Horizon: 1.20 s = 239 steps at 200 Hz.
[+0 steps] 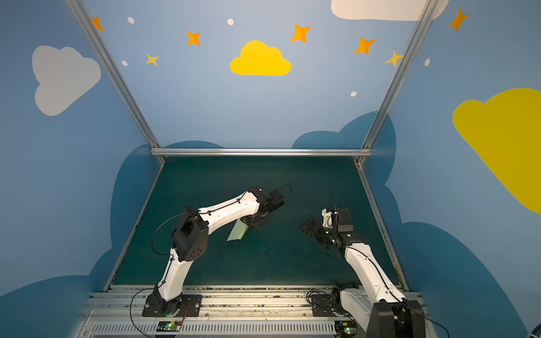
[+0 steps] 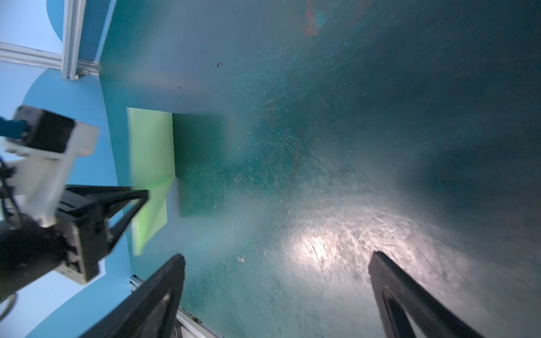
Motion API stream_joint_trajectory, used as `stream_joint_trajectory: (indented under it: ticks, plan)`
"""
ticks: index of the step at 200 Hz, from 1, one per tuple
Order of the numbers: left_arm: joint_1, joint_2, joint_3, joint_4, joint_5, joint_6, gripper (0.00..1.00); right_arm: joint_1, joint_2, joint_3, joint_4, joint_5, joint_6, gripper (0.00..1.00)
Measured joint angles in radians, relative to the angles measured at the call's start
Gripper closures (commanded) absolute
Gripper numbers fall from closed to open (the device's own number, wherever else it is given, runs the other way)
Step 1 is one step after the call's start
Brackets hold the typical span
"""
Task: Fold a paper plane with a square sheet of paper (fold left side to right side)
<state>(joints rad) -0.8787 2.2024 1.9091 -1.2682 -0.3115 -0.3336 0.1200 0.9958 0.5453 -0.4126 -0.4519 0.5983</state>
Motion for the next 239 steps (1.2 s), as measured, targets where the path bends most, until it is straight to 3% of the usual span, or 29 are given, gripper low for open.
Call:
stream_joint_trajectory:
  ticks: [40, 82, 127, 184, 208, 239]
  plan:
    - [0.017, -0.023, 0.037, 0.093, 0.182, -0.047, 0.36, -0.014, -0.039, -0.003, -0.053, 0.002, -0.014, 0.03]
    - [0.14, -0.29, -0.221, 0.312, 0.337, -0.119, 0.23, -0.013, -0.026, -0.003, -0.056, -0.067, -0.04, 0.07]
    - [0.267, -0.561, -0.545, 0.476, 0.361, -0.176, 0.0, 0.085, 0.084, 0.003, -0.006, -0.143, -0.034, 0.31]
    - [0.431, -0.747, -0.793, 0.585, 0.381, -0.218, 0.0, 0.381, 0.351, 0.193, 0.089, -0.13, 0.007, 0.76]
    - [0.479, -0.732, -0.827, 0.621, 0.444, -0.21, 0.0, 0.471, 0.467, 0.294, 0.128, -0.104, 0.015, 0.76]
    - [0.485, -0.646, -0.829, 0.658, 0.567, -0.174, 0.0, 0.499, 0.521, 0.316, 0.148, -0.081, 0.032, 0.63]
